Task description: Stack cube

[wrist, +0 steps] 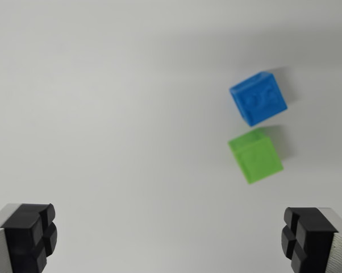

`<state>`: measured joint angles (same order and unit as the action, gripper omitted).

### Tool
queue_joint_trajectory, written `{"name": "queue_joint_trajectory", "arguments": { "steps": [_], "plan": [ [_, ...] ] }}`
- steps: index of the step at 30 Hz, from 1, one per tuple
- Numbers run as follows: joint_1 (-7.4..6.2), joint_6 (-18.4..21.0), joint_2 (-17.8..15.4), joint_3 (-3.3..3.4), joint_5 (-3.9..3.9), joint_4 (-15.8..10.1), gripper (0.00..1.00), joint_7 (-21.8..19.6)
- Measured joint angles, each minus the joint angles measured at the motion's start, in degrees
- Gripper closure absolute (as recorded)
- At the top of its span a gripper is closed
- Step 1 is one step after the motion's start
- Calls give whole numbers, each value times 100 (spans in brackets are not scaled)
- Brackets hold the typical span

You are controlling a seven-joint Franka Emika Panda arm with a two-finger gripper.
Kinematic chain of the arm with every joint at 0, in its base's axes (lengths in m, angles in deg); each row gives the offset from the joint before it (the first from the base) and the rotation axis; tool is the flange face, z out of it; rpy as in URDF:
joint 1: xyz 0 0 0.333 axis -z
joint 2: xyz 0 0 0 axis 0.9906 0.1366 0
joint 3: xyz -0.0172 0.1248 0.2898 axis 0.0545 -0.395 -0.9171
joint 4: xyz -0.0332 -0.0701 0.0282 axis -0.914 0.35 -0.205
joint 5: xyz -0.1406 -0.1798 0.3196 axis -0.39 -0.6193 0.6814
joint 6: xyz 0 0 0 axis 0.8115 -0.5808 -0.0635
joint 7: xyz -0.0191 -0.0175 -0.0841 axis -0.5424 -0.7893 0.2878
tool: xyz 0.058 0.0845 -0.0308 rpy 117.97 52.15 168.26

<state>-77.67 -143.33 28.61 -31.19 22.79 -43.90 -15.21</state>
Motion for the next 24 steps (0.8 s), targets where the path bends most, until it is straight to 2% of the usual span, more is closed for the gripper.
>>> {"name": "queue_joint_trajectory", "arguments": {
  "steps": [24],
  "plan": [
    [17,-84,57,20,0,-52,0,141]
  ]
}}
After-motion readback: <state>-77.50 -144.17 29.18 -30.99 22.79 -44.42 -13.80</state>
